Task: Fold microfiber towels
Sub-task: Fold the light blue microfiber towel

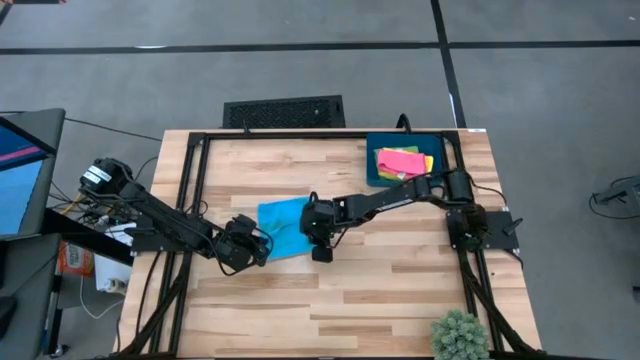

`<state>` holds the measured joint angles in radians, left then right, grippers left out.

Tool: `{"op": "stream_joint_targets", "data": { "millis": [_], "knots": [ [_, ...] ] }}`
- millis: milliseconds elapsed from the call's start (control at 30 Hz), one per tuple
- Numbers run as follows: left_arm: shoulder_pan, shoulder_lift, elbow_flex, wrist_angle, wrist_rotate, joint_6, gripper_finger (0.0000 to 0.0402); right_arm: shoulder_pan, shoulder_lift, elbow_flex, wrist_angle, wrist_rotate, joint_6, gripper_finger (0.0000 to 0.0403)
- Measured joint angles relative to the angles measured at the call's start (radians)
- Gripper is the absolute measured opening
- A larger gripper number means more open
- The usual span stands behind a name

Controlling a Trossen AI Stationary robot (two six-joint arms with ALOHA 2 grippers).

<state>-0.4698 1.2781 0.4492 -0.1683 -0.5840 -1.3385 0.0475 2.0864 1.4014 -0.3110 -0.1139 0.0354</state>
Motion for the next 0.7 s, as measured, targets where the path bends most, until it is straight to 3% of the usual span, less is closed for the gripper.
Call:
{"op": "stream_joint_targets", "data": {
  "millis": [133,500,700],
  "knots": [
    [0.0,0.0,0.0,0.0,0.012,0.01,0.0024,-0.003,0.028,0.001,-0.006,-0.003,0.002,0.0071],
    [0.002,-0.003,0.0,-0.124,0.043,-0.148,0.0166,-0.004,0.03,0.0,-0.002,-0.008,0.0,0.0071],
    [0.009,-0.044,0.003,-0.114,0.023,-0.141,0.0192,-0.004,0.029,-0.012,0.02,-0.009,0.006,0.0071]
  ]
}}
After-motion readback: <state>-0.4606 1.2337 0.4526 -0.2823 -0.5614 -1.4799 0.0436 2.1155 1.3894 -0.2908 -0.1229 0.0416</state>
